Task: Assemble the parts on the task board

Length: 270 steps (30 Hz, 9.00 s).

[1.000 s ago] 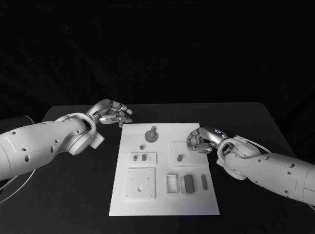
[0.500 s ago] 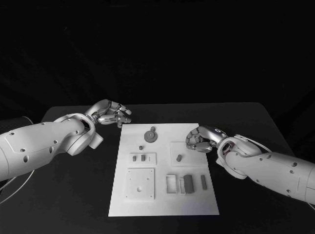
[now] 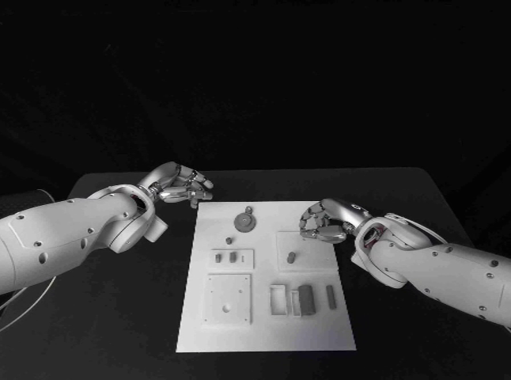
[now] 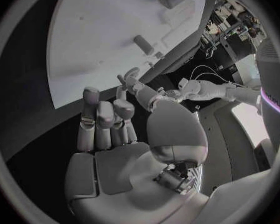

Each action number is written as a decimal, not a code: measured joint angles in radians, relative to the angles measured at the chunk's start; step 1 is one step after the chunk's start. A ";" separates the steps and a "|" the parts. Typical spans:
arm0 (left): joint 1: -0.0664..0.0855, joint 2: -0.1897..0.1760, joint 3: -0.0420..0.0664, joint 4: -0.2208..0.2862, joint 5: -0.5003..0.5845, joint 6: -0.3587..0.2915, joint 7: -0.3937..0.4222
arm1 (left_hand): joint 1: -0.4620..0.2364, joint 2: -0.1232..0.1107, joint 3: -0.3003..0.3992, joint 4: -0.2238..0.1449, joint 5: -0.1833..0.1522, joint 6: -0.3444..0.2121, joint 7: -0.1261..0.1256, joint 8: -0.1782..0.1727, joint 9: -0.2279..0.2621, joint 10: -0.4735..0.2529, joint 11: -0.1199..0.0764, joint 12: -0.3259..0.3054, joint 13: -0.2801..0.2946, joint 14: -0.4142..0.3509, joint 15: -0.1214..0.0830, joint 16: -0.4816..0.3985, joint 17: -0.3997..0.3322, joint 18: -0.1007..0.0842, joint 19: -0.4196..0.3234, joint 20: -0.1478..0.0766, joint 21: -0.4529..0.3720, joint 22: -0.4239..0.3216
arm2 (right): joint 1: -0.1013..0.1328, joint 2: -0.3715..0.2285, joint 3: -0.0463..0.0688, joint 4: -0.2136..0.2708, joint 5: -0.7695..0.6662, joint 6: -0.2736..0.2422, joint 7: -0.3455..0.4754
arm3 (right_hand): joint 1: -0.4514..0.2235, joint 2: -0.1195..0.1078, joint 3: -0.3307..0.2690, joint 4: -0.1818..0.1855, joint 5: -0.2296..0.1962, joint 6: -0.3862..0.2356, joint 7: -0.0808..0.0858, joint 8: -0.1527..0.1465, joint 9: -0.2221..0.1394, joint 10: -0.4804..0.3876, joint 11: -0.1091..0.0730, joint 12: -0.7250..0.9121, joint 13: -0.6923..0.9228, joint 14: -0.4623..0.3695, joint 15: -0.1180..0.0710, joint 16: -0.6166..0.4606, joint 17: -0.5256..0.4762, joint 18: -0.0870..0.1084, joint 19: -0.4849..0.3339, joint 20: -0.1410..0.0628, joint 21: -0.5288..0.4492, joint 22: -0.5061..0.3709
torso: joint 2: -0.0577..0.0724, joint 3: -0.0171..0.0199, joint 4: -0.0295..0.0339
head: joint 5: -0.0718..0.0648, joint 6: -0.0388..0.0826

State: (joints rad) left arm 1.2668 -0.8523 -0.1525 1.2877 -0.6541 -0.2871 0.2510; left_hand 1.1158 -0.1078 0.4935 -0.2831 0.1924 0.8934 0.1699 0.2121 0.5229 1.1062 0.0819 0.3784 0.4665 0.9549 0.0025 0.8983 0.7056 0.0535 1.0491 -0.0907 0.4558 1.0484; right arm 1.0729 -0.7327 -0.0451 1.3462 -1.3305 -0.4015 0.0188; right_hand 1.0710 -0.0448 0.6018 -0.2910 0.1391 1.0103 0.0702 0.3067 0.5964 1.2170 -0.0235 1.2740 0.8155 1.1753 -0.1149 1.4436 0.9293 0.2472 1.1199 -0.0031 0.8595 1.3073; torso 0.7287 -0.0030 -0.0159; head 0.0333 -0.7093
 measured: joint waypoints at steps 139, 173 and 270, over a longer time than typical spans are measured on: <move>0.001 0.056 0.000 -0.019 0.001 -0.012 -0.009 | 0.000 0.000 -0.005 0.000 -0.004 0.001 -0.002 0.008 -0.001 0.000 0.000 -0.007 0.000 0.000 0.000 -0.004 0.016 0.000 0.009 -0.005 0.000 0.009 | -0.064 0.255 -0.112 -0.012 -0.137 0.097 0.030 | -0.009 0.004 0.001 0.001 0.008 -0.006 0.006 -0.026 -0.003 0.000 0.000 0.000 0.012 -0.002 0.002 0.000 0.005 -0.001 0.004 -0.004 0.004 0.001 | 0.001 -0.0012 0.0003 | 0.124 -0.049; 0.001 0.056 0.000 -0.020 0.001 -0.012 -0.013 | 0.004 0.004 -0.005 0.000 -0.004 -0.002 0.000 0.008 -0.002 0.000 0.000 -0.011 0.000 0.000 0.000 -0.004 0.019 0.000 0.005 -0.002 0.000 0.011 | -0.063 0.252 -0.113 -0.007 -0.159 0.107 0.012 | -0.005 -0.039 -0.004 0.001 -0.008 -0.141 0.071 -0.125 -0.062 -0.041 0.059 0.000 0.019 -0.029 0.046 0.009 0.013 0.001 -0.011 0.004 0.008 0.001 | 0.000 -0.0007 0.0002 | 0.121 -0.048; 0.000 0.032 0.000 -0.022 -0.001 -0.012 -0.019 | 0.004 0.004 -0.008 -0.003 -0.004 -0.004 -0.004 0.012 -0.003 0.000 0.000 -0.011 0.000 0.000 0.000 -0.004 0.026 0.000 0.005 -0.002 0.000 0.015 | -0.063 0.016 -0.027 0.045 -0.055 0.091 0.007 | 0.022 -0.029 -0.055 0.000 0.017 -0.083 0.061 -0.065 -0.075 -0.029 0.047 0.020 0.006 -0.024 0.037 0.019 0.009 0.000 -0.015 0.006 0.015 0.000 | 0.000 -0.0012 0.0008 | 0.083 -0.012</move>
State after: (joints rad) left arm 1.2671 -0.8201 -0.1524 1.2657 -0.6548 -0.2994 0.2319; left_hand 1.1198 -0.1038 0.4853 -0.2859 0.1889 0.8895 0.1656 0.2236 0.5196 1.1064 0.0818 0.3676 0.4661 0.9551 0.0023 0.8946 0.7312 0.0537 1.0545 -0.0924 0.4558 1.0639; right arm 1.0102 -0.7169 -0.0723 1.3916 -1.3856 -0.3107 0.0259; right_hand 1.0928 -0.0736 0.5464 -0.2910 0.1560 0.9276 0.1310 0.2416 0.5216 1.1884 0.0230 1.2938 0.8216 1.1515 -0.0781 1.4630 0.9382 0.2474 1.1051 0.0033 0.8749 1.3077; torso 0.7292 -0.0041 -0.0151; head 0.1160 -0.7210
